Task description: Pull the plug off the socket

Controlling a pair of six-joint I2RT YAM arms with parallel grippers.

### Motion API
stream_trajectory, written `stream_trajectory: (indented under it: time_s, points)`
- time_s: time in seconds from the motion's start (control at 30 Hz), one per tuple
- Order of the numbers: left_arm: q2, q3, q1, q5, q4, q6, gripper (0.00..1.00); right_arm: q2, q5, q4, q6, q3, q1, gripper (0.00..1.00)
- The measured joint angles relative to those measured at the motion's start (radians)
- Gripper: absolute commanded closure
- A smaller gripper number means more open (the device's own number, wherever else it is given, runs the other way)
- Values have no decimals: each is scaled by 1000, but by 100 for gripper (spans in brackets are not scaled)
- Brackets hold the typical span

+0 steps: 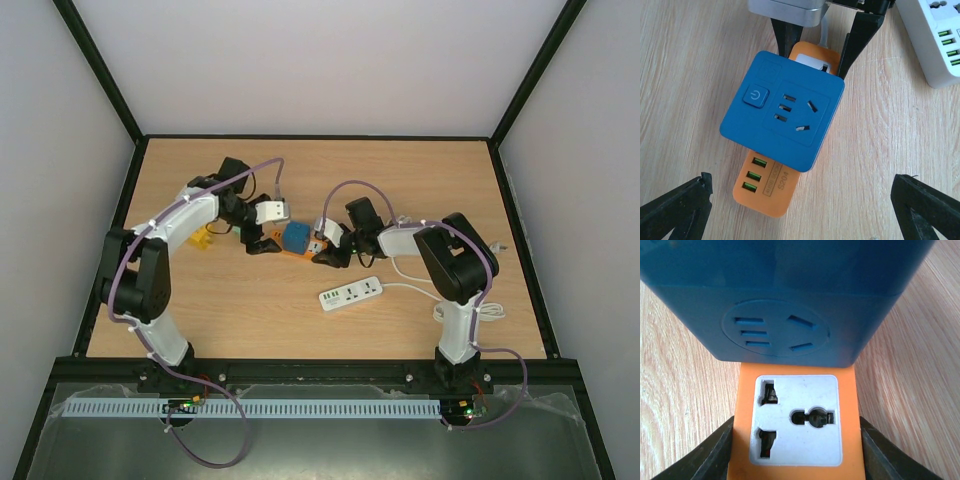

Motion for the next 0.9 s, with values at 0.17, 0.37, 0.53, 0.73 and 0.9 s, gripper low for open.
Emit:
stream_trajectory:
  time_s: [0.17,0.37,0.53,0.73,0.9]
  points:
    - [34,25,-24,10,1,32,0,-2,0,2,-24,-4,0,75]
    - [85,47,-73,-4,39,33,0,-4,-1,11,-28,-10,0,82]
    - [97,47,-92,-19,75,35,0,-5,-1,15,-31,-14,0,85]
    - [124,47,-117,-45,98,54,0,-8,-2,19,-40,-20,0,88]
    - [145,66,-120,-45,93,74,5,-8,-2,20,-42,-21,0,92]
